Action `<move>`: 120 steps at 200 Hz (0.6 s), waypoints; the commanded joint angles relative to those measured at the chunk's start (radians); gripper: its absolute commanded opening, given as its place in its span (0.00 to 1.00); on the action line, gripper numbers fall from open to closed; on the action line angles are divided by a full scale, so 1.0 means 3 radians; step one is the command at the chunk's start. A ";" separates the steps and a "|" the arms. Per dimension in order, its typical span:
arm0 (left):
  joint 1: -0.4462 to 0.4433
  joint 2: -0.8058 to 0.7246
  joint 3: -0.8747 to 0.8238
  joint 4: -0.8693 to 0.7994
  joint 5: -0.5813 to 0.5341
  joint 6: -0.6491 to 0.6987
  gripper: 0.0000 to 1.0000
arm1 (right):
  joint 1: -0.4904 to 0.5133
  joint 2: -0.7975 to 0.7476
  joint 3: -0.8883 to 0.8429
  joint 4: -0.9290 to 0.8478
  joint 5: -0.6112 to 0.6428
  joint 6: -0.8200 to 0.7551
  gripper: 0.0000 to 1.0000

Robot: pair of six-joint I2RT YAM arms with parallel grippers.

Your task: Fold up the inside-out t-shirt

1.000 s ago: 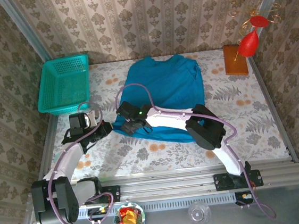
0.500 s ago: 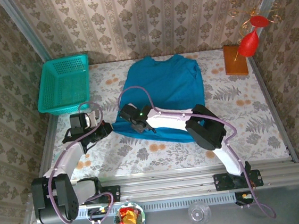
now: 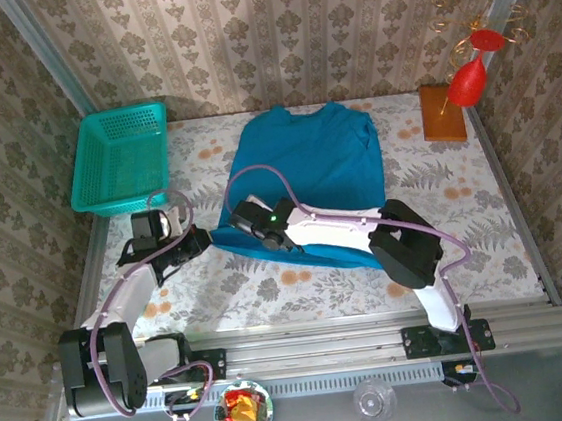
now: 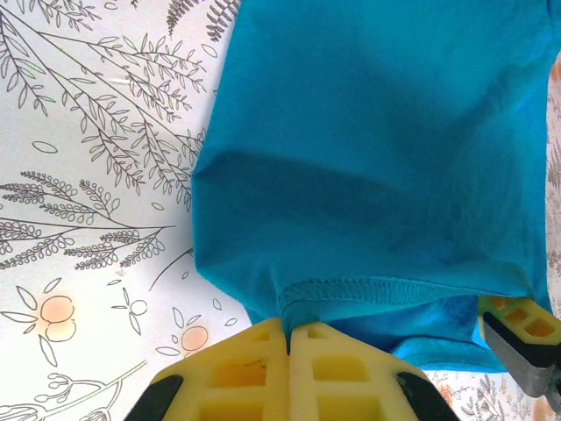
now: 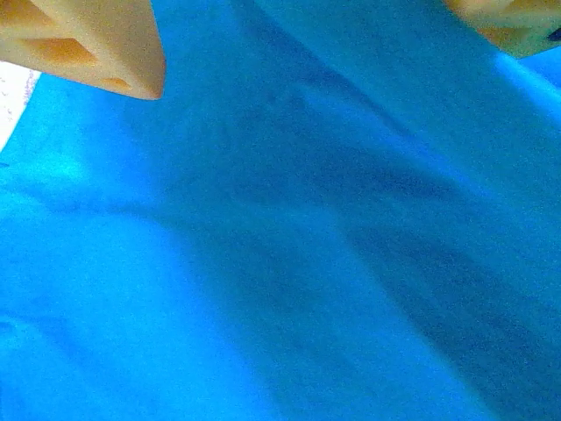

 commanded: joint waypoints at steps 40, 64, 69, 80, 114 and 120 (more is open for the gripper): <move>0.0004 0.0070 0.0091 -0.0023 -0.0031 0.0094 0.00 | 0.0001 -0.0404 -0.0296 -0.0278 0.0096 0.0184 0.56; 0.0004 0.0086 0.0091 -0.0013 -0.0028 0.0102 0.00 | -0.0019 -0.0497 -0.0389 -0.0278 0.0104 0.0181 0.46; 0.0004 0.0090 0.0091 -0.0013 -0.0025 0.0102 0.00 | -0.0027 -0.0510 -0.0404 -0.0271 0.0093 0.0183 0.45; 0.0008 0.0091 0.0086 -0.0005 -0.0024 0.0100 0.00 | -0.0058 -0.0527 -0.0438 -0.0267 0.0029 0.0189 0.42; 0.0004 0.0111 0.0089 0.0006 -0.0010 0.0099 0.00 | -0.0164 -0.0547 -0.0504 -0.0258 -0.0185 0.0229 0.32; 0.0005 0.0112 0.0091 0.0006 -0.0007 0.0100 0.00 | -0.0181 -0.0556 -0.0514 -0.0258 -0.0229 0.0236 0.31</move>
